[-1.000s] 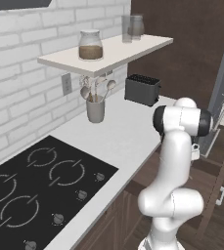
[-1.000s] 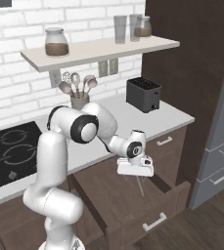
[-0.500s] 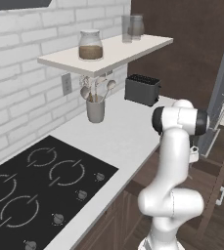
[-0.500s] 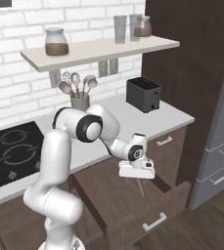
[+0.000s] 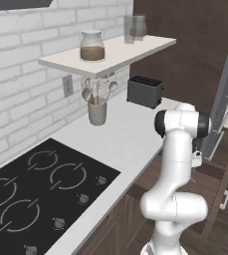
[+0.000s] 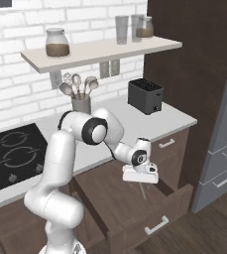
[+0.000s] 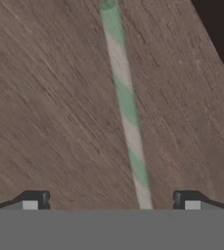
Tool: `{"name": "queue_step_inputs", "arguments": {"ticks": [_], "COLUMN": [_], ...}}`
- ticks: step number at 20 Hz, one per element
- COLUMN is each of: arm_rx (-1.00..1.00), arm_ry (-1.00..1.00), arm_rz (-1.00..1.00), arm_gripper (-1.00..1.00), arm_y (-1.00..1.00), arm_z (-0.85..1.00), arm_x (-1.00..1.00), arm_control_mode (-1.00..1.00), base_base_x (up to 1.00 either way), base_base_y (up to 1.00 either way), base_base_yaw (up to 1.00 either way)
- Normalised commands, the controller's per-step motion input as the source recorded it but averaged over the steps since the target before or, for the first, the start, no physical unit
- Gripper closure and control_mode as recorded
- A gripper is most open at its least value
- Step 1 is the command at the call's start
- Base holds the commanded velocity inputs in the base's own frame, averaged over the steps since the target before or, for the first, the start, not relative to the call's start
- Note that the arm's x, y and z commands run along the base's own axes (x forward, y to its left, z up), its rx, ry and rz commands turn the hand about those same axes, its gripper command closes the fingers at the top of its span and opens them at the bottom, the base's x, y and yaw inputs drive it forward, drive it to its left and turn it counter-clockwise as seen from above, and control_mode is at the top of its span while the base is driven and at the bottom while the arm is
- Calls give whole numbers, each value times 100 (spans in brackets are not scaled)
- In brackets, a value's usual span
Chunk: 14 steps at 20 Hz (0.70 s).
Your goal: Take a straw from the drawer in front and place it inside the glass cup on the dining counter.
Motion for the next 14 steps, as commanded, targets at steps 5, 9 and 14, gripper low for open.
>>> {"name": "queue_step_inputs", "arguments": {"ticks": [5,9,14], "arm_rx": [1,1,1], "arm_ry": [-3,-1,0], "arm_rz": [0,0,0], "arm_gripper": [-100,-100,-100], "arm_y": [0,-1,-1], "arm_z": [-18,-13,-7], "arm_x": [6,6,3], "arm_control_mode": [-100,-100,-100], "base_base_x": [0,0,0], "base_base_y": [0,0,0], "base_base_yaw": [0,0,0]}}
